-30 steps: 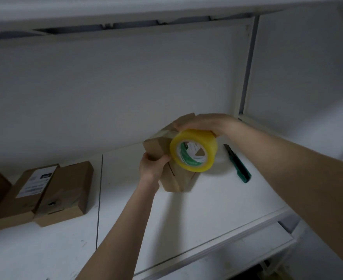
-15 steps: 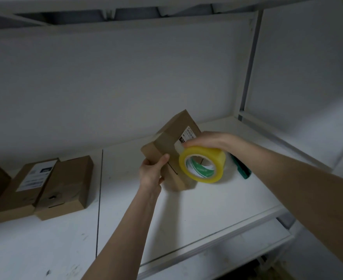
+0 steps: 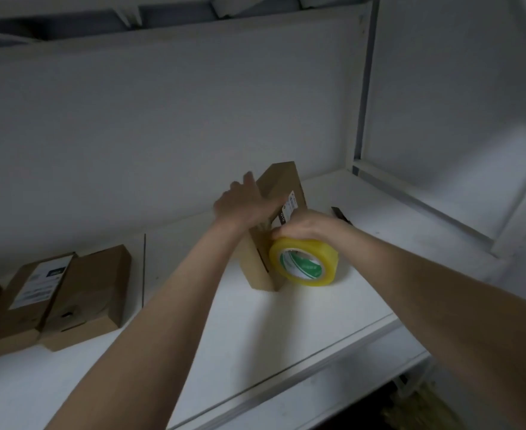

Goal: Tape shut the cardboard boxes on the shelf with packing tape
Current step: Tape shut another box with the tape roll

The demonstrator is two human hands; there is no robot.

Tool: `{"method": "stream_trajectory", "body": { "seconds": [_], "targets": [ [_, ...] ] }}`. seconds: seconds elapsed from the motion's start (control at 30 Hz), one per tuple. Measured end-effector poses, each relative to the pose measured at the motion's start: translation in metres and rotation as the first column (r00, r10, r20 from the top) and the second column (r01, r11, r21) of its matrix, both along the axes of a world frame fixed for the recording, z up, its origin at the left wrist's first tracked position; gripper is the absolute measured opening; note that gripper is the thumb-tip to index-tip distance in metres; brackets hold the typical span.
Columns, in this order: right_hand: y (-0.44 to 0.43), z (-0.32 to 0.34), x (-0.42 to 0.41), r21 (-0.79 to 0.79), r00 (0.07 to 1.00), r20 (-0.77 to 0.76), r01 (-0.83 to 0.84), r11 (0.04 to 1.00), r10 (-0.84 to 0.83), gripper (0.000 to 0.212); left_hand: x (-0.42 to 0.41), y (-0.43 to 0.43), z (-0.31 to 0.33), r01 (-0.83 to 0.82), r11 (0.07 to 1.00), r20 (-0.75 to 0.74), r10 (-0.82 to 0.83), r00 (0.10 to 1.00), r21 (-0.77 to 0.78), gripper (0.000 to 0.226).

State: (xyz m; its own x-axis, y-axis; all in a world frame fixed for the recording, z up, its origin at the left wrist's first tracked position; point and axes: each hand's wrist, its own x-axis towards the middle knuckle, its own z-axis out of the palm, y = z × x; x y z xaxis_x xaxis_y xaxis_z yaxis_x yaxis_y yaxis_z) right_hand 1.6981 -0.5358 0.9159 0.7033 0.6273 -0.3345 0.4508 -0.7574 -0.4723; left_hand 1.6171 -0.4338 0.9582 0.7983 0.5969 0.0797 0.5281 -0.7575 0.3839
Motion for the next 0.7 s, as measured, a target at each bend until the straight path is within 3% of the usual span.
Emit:
{"method": "stream_trajectory", "body": {
  "seconds": [0.03,0.1,0.17,0.27,0.37,0.43,0.53,0.7],
  "targets": [
    [-0.001,0.000,0.000,-0.005,1.000,-0.003,-0.003,1.000,0.003,0.068,0.005,-0.004,-0.004,0.005,0.997,-0.055,0.000,0.998,0.079,0.089],
    [-0.006,-0.002,0.001,0.035,0.999,-0.039,-0.020,0.999,0.021,0.067,0.008,0.001,-0.016,-0.003,0.996,-0.080,0.010,0.997,0.086,0.076],
    [-0.022,-0.005,0.005,0.155,0.986,-0.160,-0.022,0.988,0.047,0.063,0.003,0.013,-0.021,-0.022,1.000,-0.021,0.021,1.000,-0.008,0.067],
    [-0.046,0.000,0.010,0.330,0.955,-0.282,0.008,0.944,0.091,0.040,-0.010,0.033,-0.019,-0.041,0.977,0.113,0.066,0.991,-0.210,0.055],
    [-0.048,0.012,0.013,0.439,0.960,-0.265,0.037,0.898,0.090,0.041,-0.027,0.046,-0.032,-0.029,0.801,0.258,0.227,0.939,-0.598,0.041],
    [-0.043,0.022,0.013,0.459,0.968,-0.232,0.020,0.888,0.098,0.035,-0.039,0.050,-0.047,-0.054,0.659,0.244,0.352,0.904,-0.750,0.039],
    [-0.038,0.031,0.010,0.457,0.981,-0.162,-0.021,0.889,0.107,0.030,-0.048,0.047,-0.063,-0.065,0.532,0.229,0.467,0.854,-0.844,0.029],
    [-0.034,0.044,0.013,0.313,0.989,0.024,-0.145,0.938,0.145,0.054,-0.068,0.057,-0.074,-0.036,0.452,0.238,0.534,0.811,-0.891,0.033]
  ]
}}
